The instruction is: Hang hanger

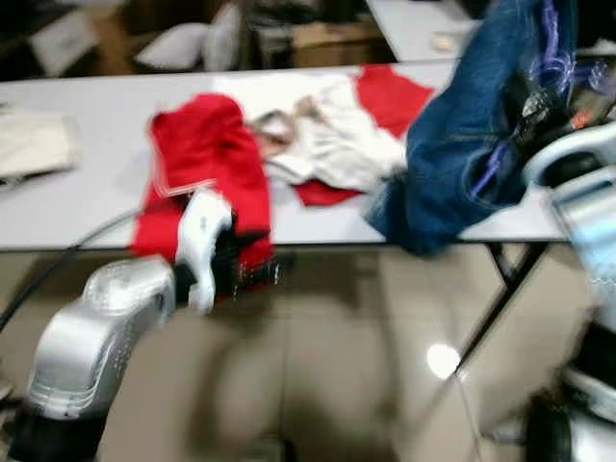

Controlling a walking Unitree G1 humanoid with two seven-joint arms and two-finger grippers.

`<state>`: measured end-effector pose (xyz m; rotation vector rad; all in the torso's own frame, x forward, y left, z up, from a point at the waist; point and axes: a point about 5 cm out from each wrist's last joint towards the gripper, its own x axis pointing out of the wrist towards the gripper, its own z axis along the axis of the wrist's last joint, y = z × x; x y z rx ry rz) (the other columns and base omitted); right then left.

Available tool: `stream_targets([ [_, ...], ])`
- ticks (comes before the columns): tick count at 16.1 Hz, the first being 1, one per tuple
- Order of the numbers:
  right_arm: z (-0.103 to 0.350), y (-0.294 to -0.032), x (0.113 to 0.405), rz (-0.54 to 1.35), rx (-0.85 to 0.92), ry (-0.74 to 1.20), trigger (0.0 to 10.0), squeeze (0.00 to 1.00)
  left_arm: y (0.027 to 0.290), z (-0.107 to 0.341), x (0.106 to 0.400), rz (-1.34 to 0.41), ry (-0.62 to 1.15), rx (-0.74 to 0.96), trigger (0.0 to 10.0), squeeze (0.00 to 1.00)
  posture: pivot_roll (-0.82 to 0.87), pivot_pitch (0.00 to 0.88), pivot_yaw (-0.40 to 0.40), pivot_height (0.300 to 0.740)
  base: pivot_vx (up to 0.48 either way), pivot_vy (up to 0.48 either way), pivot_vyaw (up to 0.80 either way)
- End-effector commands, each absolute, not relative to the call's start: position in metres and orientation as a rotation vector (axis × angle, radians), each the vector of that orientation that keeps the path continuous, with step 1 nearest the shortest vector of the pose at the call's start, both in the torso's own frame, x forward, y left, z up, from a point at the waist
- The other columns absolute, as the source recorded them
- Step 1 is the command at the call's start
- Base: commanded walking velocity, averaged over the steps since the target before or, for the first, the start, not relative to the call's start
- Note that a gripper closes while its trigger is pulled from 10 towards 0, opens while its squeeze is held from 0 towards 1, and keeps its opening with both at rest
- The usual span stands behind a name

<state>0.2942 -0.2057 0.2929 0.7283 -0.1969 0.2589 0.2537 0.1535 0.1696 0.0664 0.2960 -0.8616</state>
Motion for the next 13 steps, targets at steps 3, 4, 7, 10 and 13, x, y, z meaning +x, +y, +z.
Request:
stream_targets([
  [3,0.323,-0.189,0.271,0.498,0.671,-0.237,10.0,0.00,0.144,0.169,0.247,-0.865,0.299,0.043,10.0,0.00,-0.02,0.000,0.067,0.740,0.000,0.000,0.80],
  [4,0.328,-0.183,0.267,0.560,0.665,-0.241,10.0,0.00,0.142,0.168,0.246,-0.860,0.299,0.038,10.0,0.00,-0.02,0.000,0.060,0.740,0.000,0.000,0.80],
  [7,0.345,-0.172,0.262,0.648,0.752,-0.268,10.0,0.00,0.143,0.169,0.240,-0.836,0.278,0.030,10.0,0.00,-0.01,0.000,0.043,0.740,0.000,0.000,0.80],
  [10,0.352,-0.169,0.262,0.690,0.793,-0.288,10.0,0.00,0.148,0.169,0.238,-0.809,0.270,0.027,10.0,0.00,-0.01,0.000,0.035,0.740,0.000,0.000,0.80],
  [13,0.353,-0.171,0.264,0.697,0.826,-0.262,10.0,0.00,0.157,0.171,0.237,-0.755,0.259,0.030,10.0,0.00,0.00,0.000,0.020,0.740,0.000,0.000,0.80],
])
